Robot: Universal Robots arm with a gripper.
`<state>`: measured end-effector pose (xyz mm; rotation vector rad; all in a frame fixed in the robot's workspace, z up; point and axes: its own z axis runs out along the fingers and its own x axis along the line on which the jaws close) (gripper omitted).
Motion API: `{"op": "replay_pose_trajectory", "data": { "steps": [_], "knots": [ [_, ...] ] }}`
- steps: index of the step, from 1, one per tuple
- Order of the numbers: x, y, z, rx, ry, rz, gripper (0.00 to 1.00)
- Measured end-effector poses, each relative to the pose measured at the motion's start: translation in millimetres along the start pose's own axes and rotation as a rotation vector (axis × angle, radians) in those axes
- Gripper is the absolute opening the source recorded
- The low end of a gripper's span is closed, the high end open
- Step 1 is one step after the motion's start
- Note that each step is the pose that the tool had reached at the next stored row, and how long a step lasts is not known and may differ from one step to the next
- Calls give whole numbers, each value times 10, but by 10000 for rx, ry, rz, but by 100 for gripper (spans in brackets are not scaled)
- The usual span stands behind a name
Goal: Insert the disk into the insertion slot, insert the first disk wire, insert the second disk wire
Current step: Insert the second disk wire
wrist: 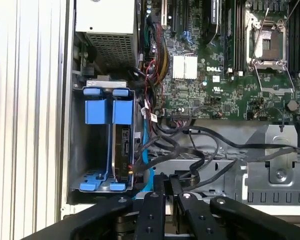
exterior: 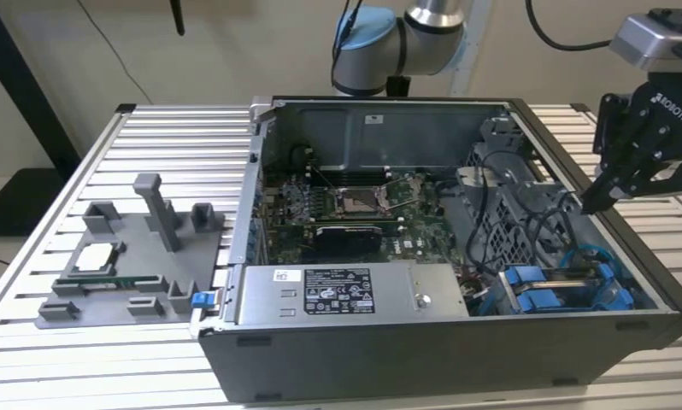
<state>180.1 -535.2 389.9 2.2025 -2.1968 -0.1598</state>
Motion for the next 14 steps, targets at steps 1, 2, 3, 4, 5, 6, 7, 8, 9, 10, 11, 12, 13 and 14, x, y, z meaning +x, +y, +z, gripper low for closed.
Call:
{"op": "replay_pose_trajectory", "data": {
  "steps": [1,2,3,4,5,6,7,8,9,10,11,12,13,14],
  "knots": [
    [6,18,2,11,2,-29,0],
    [12,35,2,21,6,-57,0],
    [17,50,3,28,8,-81,0],
    [25,67,3,38,11,-104,0],
    [35,84,4,47,13,-120,0],
    [47,106,6,62,13,-135,0],
    [56,127,7,78,15,-148,0],
    [67,149,10,94,14,-158,0],
    [77,172,11,109,16,-168,0],
    [86,195,14,124,16,-178,0],
    [95,220,16,138,18,-190,0],
    [105,245,19,149,21,-202,0],
    [114,269,24,159,21,-214,0],
    [121,290,28,167,22,-225,0]
  ]
}}
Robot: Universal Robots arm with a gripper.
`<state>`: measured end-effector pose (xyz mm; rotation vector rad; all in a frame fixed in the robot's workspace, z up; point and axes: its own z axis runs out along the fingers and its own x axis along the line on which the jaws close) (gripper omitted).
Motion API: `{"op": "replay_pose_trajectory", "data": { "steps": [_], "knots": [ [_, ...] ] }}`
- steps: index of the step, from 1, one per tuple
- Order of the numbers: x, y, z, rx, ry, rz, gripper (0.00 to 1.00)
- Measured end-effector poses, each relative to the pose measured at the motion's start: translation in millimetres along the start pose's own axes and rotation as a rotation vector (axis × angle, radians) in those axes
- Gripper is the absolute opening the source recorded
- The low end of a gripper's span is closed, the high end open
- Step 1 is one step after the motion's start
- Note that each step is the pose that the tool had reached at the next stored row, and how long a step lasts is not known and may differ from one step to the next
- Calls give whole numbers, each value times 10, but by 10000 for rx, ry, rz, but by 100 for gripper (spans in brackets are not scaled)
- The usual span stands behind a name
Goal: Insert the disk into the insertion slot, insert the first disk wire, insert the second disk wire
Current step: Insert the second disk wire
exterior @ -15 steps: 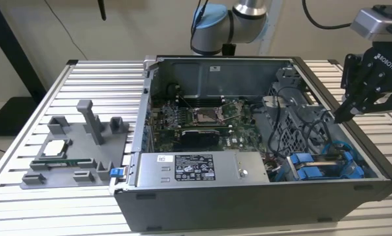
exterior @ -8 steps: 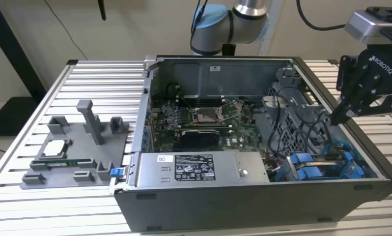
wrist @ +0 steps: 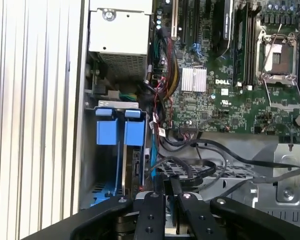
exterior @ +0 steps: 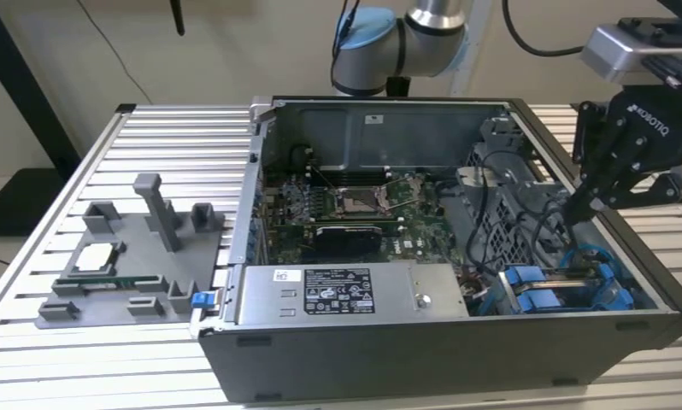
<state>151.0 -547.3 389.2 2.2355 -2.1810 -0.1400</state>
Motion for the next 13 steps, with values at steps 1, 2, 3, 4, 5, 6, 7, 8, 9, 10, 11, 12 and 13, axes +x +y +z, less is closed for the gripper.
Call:
{"op": "replay_pose_trajectory", "data": {
  "steps": [1,2,3,4,5,6,7,8,9,10,11,12,13],
  "knots": [
    [10,24,5,9,1,-12,0],
    [20,46,10,19,0,-24,0],
    [29,67,14,29,2,-35,0],
    [41,88,19,40,4,-45,0],
    [54,109,25,54,5,-52,0],
    [71,128,30,71,7,-57,0],
    [90,146,37,97,6,-60,0],
    [113,166,45,135,7,-62,0],
    [134,182,53,176,8,-64,0],
    [154,197,62,227,8,-67,0],
    [169,208,70,272,8,-69,0],
    [185,220,80,323,6,-72,0],
    [198,232,90,380,3,-75,0]
  ]
}}
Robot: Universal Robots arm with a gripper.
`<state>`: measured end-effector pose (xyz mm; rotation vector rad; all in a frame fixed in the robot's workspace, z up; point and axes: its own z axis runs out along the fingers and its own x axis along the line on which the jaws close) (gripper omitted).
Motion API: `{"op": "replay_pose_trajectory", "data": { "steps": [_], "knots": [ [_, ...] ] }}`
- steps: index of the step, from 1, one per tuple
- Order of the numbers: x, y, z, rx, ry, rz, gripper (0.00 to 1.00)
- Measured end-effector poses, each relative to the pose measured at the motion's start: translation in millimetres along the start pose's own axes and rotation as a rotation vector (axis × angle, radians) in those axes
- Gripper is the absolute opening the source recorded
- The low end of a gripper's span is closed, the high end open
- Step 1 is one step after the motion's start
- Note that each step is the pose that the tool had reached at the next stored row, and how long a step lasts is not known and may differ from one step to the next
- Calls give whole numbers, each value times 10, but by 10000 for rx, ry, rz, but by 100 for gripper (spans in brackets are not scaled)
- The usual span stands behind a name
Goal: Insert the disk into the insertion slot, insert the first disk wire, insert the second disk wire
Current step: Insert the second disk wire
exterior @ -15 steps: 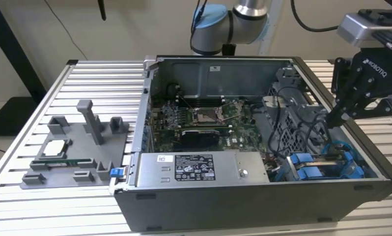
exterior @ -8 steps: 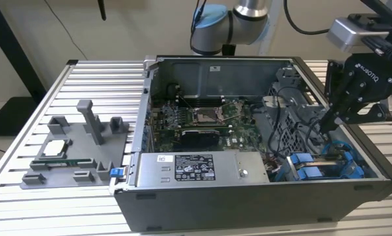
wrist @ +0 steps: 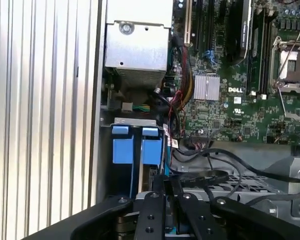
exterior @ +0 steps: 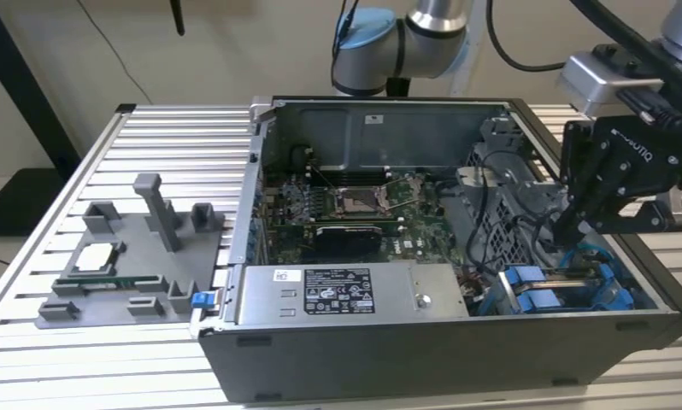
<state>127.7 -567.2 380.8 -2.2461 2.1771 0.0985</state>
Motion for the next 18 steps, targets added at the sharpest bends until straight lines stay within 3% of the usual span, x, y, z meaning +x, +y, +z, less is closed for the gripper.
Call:
{"op": "replay_pose_trajectory", "data": {
  "steps": [3,5,13,18],
  "knots": [
    [20,25,26,171,-31,-10,0],
    [24,32,39,250,-95,-13,0],
    [36,31,102,374,-426,93,0],
    [42,30,129,572,-578,90,0]
  ]
}}
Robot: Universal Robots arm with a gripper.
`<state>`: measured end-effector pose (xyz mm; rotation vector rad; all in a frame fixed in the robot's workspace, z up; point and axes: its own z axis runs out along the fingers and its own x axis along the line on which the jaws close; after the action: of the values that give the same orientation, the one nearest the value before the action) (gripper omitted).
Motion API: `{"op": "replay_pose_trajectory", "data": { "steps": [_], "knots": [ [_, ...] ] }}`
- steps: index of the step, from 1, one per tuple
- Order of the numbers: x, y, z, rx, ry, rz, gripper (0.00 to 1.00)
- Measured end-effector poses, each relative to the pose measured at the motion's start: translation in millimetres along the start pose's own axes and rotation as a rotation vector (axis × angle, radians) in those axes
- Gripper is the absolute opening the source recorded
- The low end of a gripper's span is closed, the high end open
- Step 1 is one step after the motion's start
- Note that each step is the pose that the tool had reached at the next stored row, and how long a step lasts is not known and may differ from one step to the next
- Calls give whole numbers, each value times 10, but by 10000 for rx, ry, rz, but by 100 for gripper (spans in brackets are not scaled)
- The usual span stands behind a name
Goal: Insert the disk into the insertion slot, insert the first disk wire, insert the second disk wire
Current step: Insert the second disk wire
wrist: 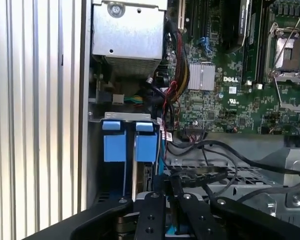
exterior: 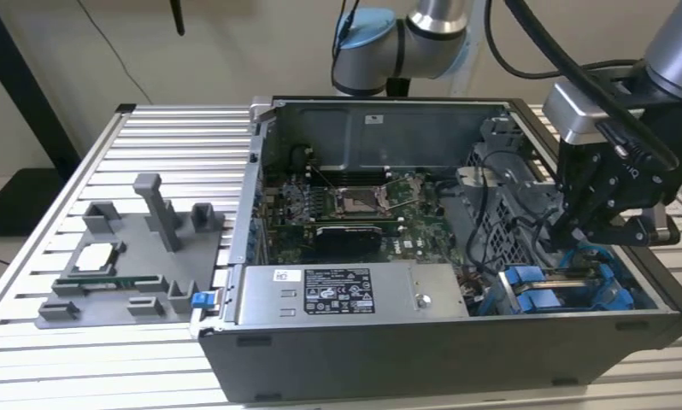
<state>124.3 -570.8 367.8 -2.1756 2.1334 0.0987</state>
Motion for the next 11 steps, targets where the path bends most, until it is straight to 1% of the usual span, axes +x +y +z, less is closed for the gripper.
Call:
{"op": "replay_pose_trajectory", "data": {
  "steps": [2,4,9,11],
  "knots": [
    [6,0,13,82,-34,-6,0],
    [22,0,30,125,-70,-8,0],
    [106,4,83,147,-183,0,0],
    [128,5,96,150,-251,7,0]
  ]
}}
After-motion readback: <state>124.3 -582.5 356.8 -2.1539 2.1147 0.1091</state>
